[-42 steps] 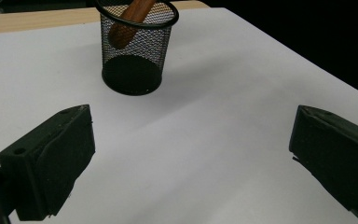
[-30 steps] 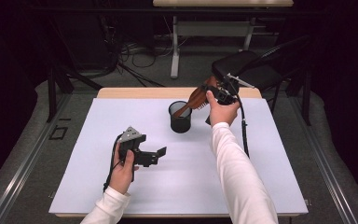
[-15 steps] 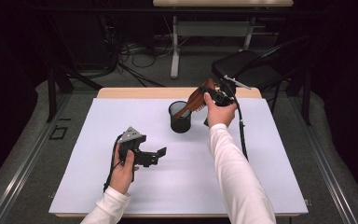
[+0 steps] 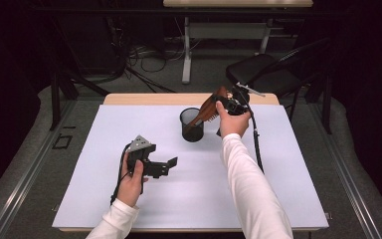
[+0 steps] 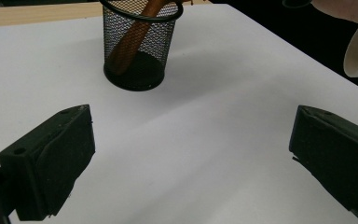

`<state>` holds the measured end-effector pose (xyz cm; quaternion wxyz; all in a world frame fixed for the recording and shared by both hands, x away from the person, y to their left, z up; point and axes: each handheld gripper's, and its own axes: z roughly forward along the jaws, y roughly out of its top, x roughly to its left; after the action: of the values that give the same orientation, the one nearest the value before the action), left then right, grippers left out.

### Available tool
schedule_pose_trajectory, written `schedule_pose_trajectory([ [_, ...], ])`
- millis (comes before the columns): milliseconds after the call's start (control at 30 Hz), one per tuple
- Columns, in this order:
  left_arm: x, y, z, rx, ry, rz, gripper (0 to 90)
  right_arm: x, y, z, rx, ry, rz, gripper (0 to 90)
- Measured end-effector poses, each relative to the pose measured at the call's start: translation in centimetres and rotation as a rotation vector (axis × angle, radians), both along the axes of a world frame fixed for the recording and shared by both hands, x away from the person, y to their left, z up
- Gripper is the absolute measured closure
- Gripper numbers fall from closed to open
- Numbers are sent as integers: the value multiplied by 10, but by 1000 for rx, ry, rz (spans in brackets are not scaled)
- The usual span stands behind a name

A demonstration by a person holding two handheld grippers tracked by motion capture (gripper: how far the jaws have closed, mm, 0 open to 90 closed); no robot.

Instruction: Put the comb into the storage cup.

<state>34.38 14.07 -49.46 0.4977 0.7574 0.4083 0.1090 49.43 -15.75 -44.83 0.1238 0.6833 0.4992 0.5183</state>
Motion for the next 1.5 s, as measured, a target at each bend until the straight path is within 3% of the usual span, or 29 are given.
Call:
schedule_pose_trajectory([
  [933,0,-1,-1,4,1,-6,2,1,1,-2,-10,-15,26,475],
  [1500,1,-2,-2,7,3,-5,2,-1,2,-1,-87,-43,38,446],
])
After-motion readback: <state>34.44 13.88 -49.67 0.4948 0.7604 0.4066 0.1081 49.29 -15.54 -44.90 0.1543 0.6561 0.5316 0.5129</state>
